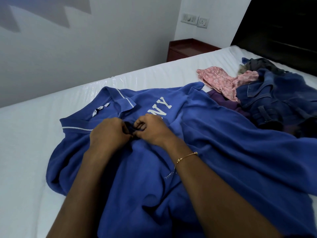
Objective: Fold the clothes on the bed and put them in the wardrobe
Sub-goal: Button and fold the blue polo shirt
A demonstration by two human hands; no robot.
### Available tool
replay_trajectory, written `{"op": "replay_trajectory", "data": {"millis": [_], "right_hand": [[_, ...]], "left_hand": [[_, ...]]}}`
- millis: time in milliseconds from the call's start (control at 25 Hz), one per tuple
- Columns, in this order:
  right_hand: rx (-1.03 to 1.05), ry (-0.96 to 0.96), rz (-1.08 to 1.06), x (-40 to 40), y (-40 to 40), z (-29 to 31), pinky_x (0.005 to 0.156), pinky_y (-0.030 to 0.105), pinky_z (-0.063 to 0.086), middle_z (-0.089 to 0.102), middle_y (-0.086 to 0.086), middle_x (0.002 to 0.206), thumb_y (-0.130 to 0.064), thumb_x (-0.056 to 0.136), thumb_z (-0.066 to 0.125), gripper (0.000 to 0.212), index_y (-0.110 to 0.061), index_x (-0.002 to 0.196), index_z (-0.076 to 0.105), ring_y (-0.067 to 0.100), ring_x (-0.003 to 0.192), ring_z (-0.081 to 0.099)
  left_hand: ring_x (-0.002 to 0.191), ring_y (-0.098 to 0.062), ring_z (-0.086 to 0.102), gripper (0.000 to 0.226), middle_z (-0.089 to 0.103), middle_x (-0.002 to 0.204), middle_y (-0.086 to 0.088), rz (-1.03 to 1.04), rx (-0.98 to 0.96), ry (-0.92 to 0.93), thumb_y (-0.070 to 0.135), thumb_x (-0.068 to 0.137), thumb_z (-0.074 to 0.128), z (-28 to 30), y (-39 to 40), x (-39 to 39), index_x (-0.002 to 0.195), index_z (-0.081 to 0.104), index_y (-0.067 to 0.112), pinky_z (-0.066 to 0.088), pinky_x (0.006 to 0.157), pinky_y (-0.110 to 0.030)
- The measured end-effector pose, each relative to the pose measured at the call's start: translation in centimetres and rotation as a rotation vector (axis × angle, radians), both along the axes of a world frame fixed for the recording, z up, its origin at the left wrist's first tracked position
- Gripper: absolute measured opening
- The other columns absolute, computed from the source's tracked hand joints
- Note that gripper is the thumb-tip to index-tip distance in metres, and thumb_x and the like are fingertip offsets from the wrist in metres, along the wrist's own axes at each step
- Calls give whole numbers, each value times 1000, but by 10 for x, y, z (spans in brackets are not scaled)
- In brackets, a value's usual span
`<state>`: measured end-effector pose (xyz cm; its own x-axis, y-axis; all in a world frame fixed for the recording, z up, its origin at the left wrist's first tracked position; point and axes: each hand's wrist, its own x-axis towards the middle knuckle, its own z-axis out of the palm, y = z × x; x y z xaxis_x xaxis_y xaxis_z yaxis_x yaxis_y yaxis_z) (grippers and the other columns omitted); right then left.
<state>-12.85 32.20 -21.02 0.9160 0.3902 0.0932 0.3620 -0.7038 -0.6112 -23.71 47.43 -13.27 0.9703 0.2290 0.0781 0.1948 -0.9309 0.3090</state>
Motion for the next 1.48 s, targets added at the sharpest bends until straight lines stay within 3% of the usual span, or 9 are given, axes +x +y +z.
{"op": "replay_trajectory", "data": {"millis": [160,400,680,880,1040,1160,1280,1360,1480], "right_hand": [[-56,-79,-49,4,0,-3,102,49,82,96,7,109,-14,106,94,8,-18,102,100,28,108,82],[-84,-47,12,16,0,-13,102,49,80,94,11,108,9,104,72,41,-16,114,102,31,101,82],[-339,-190,67,27,10,0,93,53,83,79,19,97,-17,98,95,10,-13,90,98,44,99,76],[-387,-220,15,21,19,4,103,56,81,87,25,125,-25,106,94,25,-8,124,91,48,113,82],[-184,-150,-149,21,10,10,90,51,75,87,19,105,-21,109,85,15,-8,103,86,44,97,77],[131,29,-236,27,-12,20,71,40,50,54,12,68,3,109,65,33,-1,76,59,24,68,47],[395,208,-222,22,-26,37,66,32,45,68,42,89,12,115,55,30,21,93,73,9,63,45],[444,260,-169,24,-31,34,86,33,63,90,24,108,2,126,62,33,9,118,93,3,76,67],[496,286,-45,24,-43,29,102,32,67,87,1,103,-8,125,78,25,12,132,93,-2,87,77]], "left_hand": [[74,-13,65,21,67,70,13,-5,-103,-2,50,75,82,-2,0,0,66,73,34,48,63,-30],[75,-18,63,20,70,79,9,-18,-48,-126,54,76,83,-12,-6,5,80,77,35,48,61,-33],[77,-20,63,13,63,78,10,-79,-66,-117,46,76,83,-9,-5,4,80,75,37,48,63,-34],[82,-22,60,13,55,85,8,-155,-58,-233,38,80,84,-7,-1,6,84,72,34,47,69,-38],[79,-16,63,15,66,80,11,-106,-213,-322,30,87,81,-4,-10,4,82,67,31,49,71,-37],[80,-15,65,11,67,81,11,-107,-268,-330,26,90,79,-1,-13,3,84,69,28,50,74,-36],[66,-11,68,8,70,73,9,-120,-415,-334,23,92,77,8,-21,-3,87,71,26,53,69,-33],[56,-14,67,6,71,70,5,-95,-593,-318,21,96,73,14,-29,-6,91,72,24,54,63,-30],[55,-17,63,8,71,70,-1,-67,-814,-271,18,98,72,16,-37,-10,91,75,20,52,62,-28]]}}
